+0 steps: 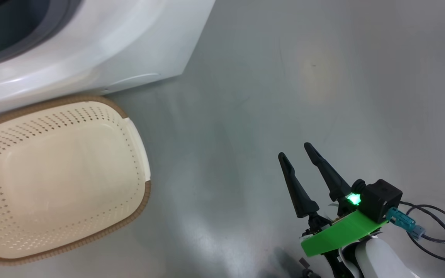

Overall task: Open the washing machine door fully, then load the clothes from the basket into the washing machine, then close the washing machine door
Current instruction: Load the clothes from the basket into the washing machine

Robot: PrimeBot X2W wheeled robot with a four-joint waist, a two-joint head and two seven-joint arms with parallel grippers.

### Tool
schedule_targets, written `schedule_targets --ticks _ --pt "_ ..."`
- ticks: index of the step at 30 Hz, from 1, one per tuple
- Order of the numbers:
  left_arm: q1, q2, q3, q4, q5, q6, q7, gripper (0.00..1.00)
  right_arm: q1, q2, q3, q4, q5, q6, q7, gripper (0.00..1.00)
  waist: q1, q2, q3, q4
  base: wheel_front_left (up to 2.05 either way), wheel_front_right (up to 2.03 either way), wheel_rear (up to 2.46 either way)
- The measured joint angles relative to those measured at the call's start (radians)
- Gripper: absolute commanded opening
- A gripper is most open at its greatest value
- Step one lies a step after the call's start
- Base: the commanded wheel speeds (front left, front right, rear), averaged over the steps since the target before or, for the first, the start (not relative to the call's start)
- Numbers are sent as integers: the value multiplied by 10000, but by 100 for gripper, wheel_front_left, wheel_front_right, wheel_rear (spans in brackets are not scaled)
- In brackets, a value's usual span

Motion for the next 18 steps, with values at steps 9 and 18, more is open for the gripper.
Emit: schedule_targets --ticks 9,18 --pt "842 -458 105 111 -466 2 -75 100 11 -205 -61 104 0 0 0 100 0 0 -648 328 0 0 0" --pt "2151 -892 295 -594 -848 -100 -75 100 323 -326 -211 186 0 0 0 100 0 0 -1423 683 0 0 0"
